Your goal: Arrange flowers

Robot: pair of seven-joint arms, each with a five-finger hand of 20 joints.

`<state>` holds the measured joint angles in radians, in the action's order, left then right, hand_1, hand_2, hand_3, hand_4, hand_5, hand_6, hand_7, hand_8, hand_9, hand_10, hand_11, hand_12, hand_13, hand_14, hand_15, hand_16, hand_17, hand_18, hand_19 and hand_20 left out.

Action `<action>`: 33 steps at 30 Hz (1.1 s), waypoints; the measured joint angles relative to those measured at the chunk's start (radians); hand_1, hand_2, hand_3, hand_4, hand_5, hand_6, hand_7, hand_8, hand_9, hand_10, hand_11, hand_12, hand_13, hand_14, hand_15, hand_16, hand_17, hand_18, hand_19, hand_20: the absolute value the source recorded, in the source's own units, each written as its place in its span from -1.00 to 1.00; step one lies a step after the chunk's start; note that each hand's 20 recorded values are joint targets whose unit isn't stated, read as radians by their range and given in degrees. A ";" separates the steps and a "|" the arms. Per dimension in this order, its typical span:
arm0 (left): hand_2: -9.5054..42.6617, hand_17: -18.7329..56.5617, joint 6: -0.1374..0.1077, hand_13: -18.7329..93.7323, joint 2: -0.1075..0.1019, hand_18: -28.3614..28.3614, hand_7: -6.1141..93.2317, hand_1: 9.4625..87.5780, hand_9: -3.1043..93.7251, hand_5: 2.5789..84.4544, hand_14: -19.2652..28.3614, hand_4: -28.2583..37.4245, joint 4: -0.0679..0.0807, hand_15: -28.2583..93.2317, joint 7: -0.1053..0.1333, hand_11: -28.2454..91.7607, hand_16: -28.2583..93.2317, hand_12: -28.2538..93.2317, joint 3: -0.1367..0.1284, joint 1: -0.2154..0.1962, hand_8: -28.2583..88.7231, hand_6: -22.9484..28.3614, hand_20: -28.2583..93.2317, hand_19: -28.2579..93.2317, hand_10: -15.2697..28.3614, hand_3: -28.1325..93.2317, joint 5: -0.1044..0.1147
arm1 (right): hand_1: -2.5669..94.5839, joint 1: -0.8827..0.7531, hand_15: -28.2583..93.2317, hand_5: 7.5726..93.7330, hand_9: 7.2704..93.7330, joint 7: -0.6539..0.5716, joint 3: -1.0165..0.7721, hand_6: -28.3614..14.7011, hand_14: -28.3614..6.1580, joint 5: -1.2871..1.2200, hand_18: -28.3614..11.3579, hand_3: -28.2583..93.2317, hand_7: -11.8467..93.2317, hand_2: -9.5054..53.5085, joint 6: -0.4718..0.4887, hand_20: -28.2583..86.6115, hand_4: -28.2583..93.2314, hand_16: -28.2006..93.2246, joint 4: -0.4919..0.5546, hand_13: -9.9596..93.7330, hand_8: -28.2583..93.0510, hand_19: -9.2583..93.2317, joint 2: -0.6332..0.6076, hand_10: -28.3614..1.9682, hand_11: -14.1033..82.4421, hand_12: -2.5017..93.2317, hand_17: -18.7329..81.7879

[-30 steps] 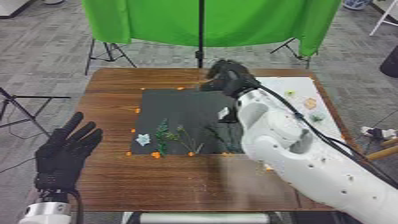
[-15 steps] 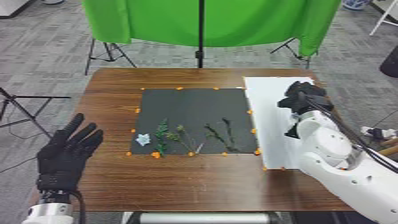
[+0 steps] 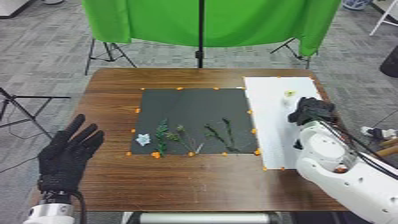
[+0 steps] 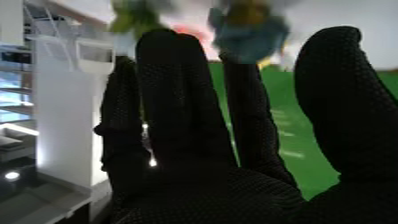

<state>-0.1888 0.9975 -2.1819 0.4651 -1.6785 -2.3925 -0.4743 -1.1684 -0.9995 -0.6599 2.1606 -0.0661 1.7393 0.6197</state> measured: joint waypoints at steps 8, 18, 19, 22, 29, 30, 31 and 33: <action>-0.41 -0.74 0.001 -0.24 0.000 1.00 -0.65 -0.67 -0.20 -0.15 0.99 -1.00 0.001 0.25 0.000 -0.18 -0.68 -0.37 0.000 0.003 -0.68 0.21 -0.39 0.40 0.62 0.77 0.000 | 0.29 0.091 0.43 0.79 0.98 -0.019 0.121 0.41 0.46 0.050 -0.76 0.55 -0.39 -1.00 -0.047 0.21 -1.00 -0.07 -0.083 0.69 -0.50 0.76 0.031 0.47 -0.45 -0.24 0.00; -0.41 -0.74 0.003 -0.24 -0.020 1.00 -0.65 -0.68 -0.20 -0.15 0.99 -1.00 -0.005 0.26 0.022 -0.18 -0.68 -0.37 -0.007 -0.015 -0.68 0.21 -0.39 0.40 0.62 0.77 0.018 | 0.29 0.004 0.44 0.84 1.00 -0.021 0.043 0.37 0.45 0.133 -0.70 0.59 -0.40 -1.00 -0.177 0.22 -1.00 -0.06 -0.042 0.74 -0.49 0.81 0.032 0.53 -0.38 -0.26 0.02; -0.41 -0.74 0.003 -0.24 -0.021 1.00 -0.65 -0.68 -0.20 -0.15 0.99 -1.00 -0.007 0.26 0.023 -0.18 -0.68 -0.37 -0.010 -0.018 -0.68 0.21 -0.39 0.40 0.63 0.77 0.018 | 0.29 0.002 0.45 0.84 1.00 -0.015 0.046 0.37 0.45 0.135 -0.70 0.60 -0.40 -1.00 -0.194 0.22 -1.00 -0.06 -0.028 0.73 -0.49 0.81 0.033 0.53 -0.38 -0.26 0.02; -0.41 -0.74 0.003 -0.24 -0.024 1.00 -0.65 -0.68 -0.20 -0.15 0.99 -1.00 -0.011 0.26 0.023 -0.18 -0.68 -0.37 -0.015 -0.027 -0.68 0.21 -0.39 0.40 0.63 0.77 0.018 | 0.28 0.040 0.45 0.84 1.00 0.034 0.117 0.37 0.43 0.136 -0.69 0.61 -0.40 -1.00 -0.266 0.22 -1.00 -0.06 0.010 0.73 -0.48 0.82 0.045 0.51 -0.38 -0.26 0.01; -0.41 -0.74 0.000 -0.24 -0.032 1.00 -0.65 -0.68 -0.20 -0.15 0.99 -1.00 -0.013 0.26 0.024 -0.18 -0.68 -0.37 -0.013 -0.030 -0.68 0.21 -0.39 0.40 0.63 0.77 0.018 | 0.27 0.268 0.47 0.83 1.00 0.222 0.338 0.39 0.44 0.093 -0.64 0.61 -0.40 -1.00 -0.288 0.23 -1.00 -0.06 -0.061 0.71 -0.48 0.81 0.249 0.47 -0.37 -0.23 -0.03; -0.41 -0.74 -0.001 -0.24 -0.037 1.00 -0.65 -0.68 -0.20 -0.15 0.99 -1.00 -0.013 0.26 0.025 -0.18 -0.68 -0.37 -0.012 -0.030 -0.68 0.21 -0.39 0.40 0.63 0.77 0.019 | 0.27 0.294 0.47 0.83 1.00 0.251 0.348 0.39 0.43 0.087 -0.64 0.61 -0.39 -1.00 -0.282 0.23 -1.00 -0.06 -0.088 0.70 -0.48 0.81 0.293 0.46 -0.37 -0.23 -0.03; -0.41 -0.74 -0.002 -0.24 -0.042 1.00 -0.65 -0.68 -0.20 -0.15 0.99 -1.00 -0.014 0.26 0.025 -0.18 -0.68 -0.37 -0.011 -0.030 -0.68 0.21 -0.39 0.40 0.63 0.77 0.019 | 0.26 0.318 0.48 0.82 1.00 0.281 0.356 0.40 0.42 0.082 -0.62 0.60 -0.39 -1.00 -0.275 0.23 -1.00 -0.06 -0.117 0.69 -0.48 0.80 0.337 0.45 -0.38 -0.22 -0.04; -0.40 -0.74 -0.004 -0.24 -0.052 1.00 -0.65 -0.68 -0.20 -0.15 0.99 -1.00 -0.014 0.26 0.025 -0.18 -0.68 -0.37 -0.010 -0.027 -0.68 0.21 -0.39 0.40 0.63 0.77 0.019 | 0.25 0.365 0.50 0.80 1.00 0.337 0.374 0.41 0.41 0.073 -0.63 0.60 -0.39 -1.00 -0.263 0.24 -1.00 -0.06 -0.176 0.66 -0.49 0.80 0.422 0.44 -0.38 -0.21 -0.07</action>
<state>-0.1926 0.9457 -2.1962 0.4903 -1.6886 -2.4199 -0.4554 -0.8033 -0.6620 -0.2862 2.2333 -0.3295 1.5634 1.0421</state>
